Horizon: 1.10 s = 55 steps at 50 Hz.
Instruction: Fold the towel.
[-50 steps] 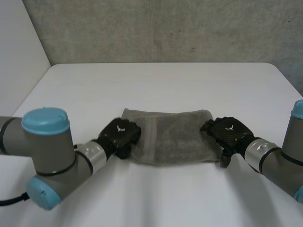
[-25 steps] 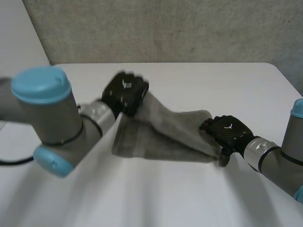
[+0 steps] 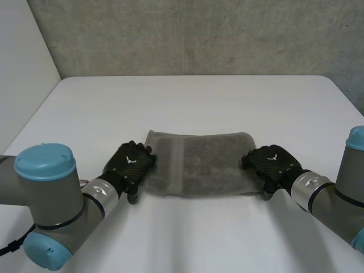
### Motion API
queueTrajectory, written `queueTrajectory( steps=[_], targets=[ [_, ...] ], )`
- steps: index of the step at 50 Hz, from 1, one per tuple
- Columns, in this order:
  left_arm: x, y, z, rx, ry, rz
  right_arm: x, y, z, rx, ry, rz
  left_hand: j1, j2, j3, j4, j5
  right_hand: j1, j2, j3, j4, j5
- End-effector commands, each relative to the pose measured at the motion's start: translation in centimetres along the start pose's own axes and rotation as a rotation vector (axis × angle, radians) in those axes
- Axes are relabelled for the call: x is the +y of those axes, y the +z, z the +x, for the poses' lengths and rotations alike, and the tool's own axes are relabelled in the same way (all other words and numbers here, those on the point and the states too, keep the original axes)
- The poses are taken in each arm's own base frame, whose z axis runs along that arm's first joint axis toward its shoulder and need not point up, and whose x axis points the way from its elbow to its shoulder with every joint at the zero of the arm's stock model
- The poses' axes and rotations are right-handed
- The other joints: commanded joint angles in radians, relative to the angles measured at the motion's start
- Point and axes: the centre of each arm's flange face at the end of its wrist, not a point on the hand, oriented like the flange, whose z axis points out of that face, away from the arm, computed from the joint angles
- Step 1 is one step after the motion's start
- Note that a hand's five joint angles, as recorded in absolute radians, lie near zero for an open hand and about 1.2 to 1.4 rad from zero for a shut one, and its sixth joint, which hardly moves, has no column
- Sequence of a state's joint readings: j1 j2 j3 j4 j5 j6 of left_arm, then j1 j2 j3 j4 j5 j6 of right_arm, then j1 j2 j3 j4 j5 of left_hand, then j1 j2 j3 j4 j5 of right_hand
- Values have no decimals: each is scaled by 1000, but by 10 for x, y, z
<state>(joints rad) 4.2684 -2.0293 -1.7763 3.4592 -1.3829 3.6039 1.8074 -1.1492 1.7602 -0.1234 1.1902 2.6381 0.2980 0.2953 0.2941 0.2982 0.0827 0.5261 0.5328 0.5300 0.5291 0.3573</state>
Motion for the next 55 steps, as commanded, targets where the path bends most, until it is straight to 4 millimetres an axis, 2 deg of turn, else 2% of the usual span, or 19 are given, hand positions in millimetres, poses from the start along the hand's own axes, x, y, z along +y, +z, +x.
queueTrajectory(
  steps=[1, 6, 13, 20, 24, 29, 31, 32, 34, 35, 37, 38, 42, 45, 49, 50, 51, 52, 55],
  targets=[
    [-13, -4, -5, -38, -12, 32, 2, 9, 5, 20, 49, 29, -70, -67, -66, -70, -29, 415, 408, 411, 412, 409],
    [-27, -7, -10, -56, -28, 78, 3, 11, 7, 24, 70, 31, -79, -76, -75, -79, -38, 843, 836, 839, 840, 837],
    [-47, -10, -18, -79, -89, 141, 2, 6, 10, 35, 77, 8, -105, -102, -101, -105, -64, 870, 864, 866, 867, 864],
    [-55, -13, -35, -119, -116, 164, 2, -21, 70, 141, 87, -76, -102, -99, -98, -102, -61, 870, 864, 866, 867, 864],
    [-62, -16, -44, -146, -115, 188, -12, -26, 75, 119, 26, -72, -102, -99, -98, -102, -61, 870, 864, 866, 867, 864],
    [-76, -17, -57, -182, -112, 234, -54, -22, 51, 39, -21, 32, -102, -99, -98, -102, -61, 870, 864, 866, 867, 864],
    [-89, -17, -64, -196, -129, 277, -87, -20, 25, -25, -55, 124, -105, -102, -101, -105, -64, 870, 864, 866, 867, 864],
    [-89, -17, -64, -196, -129, 277, -87, -20, 25, -25, -55, 124, -105, -102, -101, -105, -64, 870, 864, 866, 867, 864],
    [-99, -16, -69, -200, -185, 317, -106, -16, -10, -112, -104, 185, -105, -102, -101, -105, -64, 870, 864, 866, 867, 864],
    [-99, -16, -70, -200, -185, 317, -106, -16, -10, -112, -104, 186, -105, -102, -101, -105, -64, 870, 864, 866, 867, 864],
    [-107, -15, -76, -199, -265, 354, -113, -13, -64, -253, -158, 218, -105, -102, -101, -105, -64, 870, 864, 866, 867, 864],
    [-107, -15, -76, -199, -266, 354, -113, -13, -65, -253, -159, 218, -105, -102, -101, -105, -64, 870, 864, 866, 867, 864],
    [-116, -13, -81, -184, -374, 396, -109, -17, -133, -421, -216, 232, -105, -102, -101, -105, -64, 870, 864, 866, 867, 864],
    [-119, -12, -82, -175, -415, 413, -95, -11, -160, -473, -235, 210, -105, -102, -101, -105, -64, 870, 864, 866, 867, 864],
    [-118, -10, -83, -173, -426, 411, -91, -7, -165, -473, -235, 206, -105, -102, -101, -105, -64, 862, 856, 859, 859, 857],
    [-116, -8, -81, -168, -429, 404, -91, -7, -162, -454, -220, 198, -105, -102, -101, -105, -64, 243, 237, 239, 240, 238],
    [-113, -5, -78, -159, -433, 397, -91, -7, -162, -454, -220, 198, -105, -102, -101, -105, -64, 237, 230, 233, 234, 231],
    [-113, -5, -78, -159, -433, 397, -93, -8, -156, -420, -204, 203, -105, -102, -101, -105, -64, -352, -358, -355, -355, -357],
    [-109, 0, -70, -138, -436, 378, -100, -12, -122, -323, -135, 206, -105, -102, -101, -105, -64, -352, -358, -355, -355, -357]
  ],
)
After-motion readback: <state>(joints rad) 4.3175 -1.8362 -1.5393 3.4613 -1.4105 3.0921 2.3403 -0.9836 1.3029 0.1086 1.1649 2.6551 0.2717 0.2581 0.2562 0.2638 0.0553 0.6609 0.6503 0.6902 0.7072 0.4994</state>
